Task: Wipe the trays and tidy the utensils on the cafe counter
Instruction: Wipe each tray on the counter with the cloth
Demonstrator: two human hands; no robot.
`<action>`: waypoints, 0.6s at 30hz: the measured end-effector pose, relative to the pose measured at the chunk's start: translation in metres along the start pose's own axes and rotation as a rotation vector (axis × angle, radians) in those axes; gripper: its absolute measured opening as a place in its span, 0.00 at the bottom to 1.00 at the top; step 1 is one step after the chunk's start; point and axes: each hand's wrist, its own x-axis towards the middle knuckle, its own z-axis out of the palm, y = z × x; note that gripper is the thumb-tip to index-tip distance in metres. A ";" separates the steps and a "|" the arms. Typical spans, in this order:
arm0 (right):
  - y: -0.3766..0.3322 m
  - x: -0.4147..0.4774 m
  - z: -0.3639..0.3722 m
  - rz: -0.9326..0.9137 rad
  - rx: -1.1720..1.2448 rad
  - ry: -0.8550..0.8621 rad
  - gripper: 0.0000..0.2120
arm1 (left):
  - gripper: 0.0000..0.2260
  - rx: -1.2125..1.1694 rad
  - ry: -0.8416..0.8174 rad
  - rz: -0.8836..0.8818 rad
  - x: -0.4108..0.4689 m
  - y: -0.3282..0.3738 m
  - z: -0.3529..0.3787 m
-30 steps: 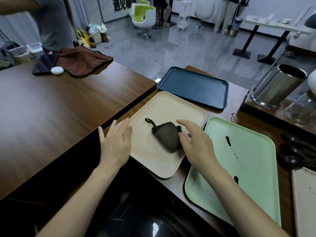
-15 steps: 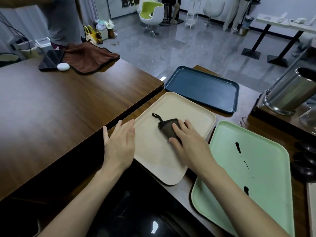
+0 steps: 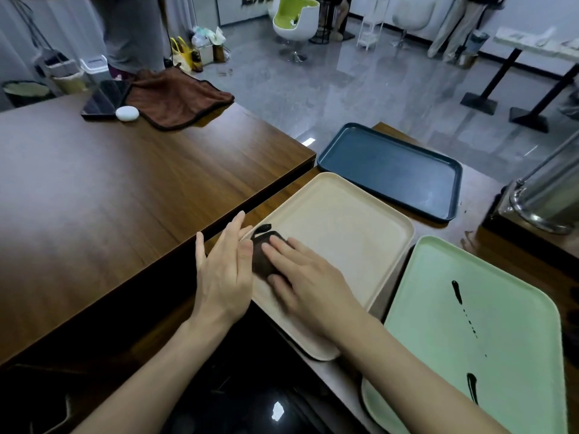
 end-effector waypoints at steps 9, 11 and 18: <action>0.101 0.086 -0.019 0.429 -0.107 0.007 0.14 | 0.26 0.036 0.018 0.001 0.001 0.003 0.001; 0.084 0.079 -0.017 0.382 -0.056 0.007 0.14 | 0.25 0.026 0.032 0.011 0.002 0.003 0.002; -0.013 0.025 -0.002 -0.007 0.142 -0.137 0.21 | 0.30 -0.027 0.020 0.042 0.001 0.001 0.003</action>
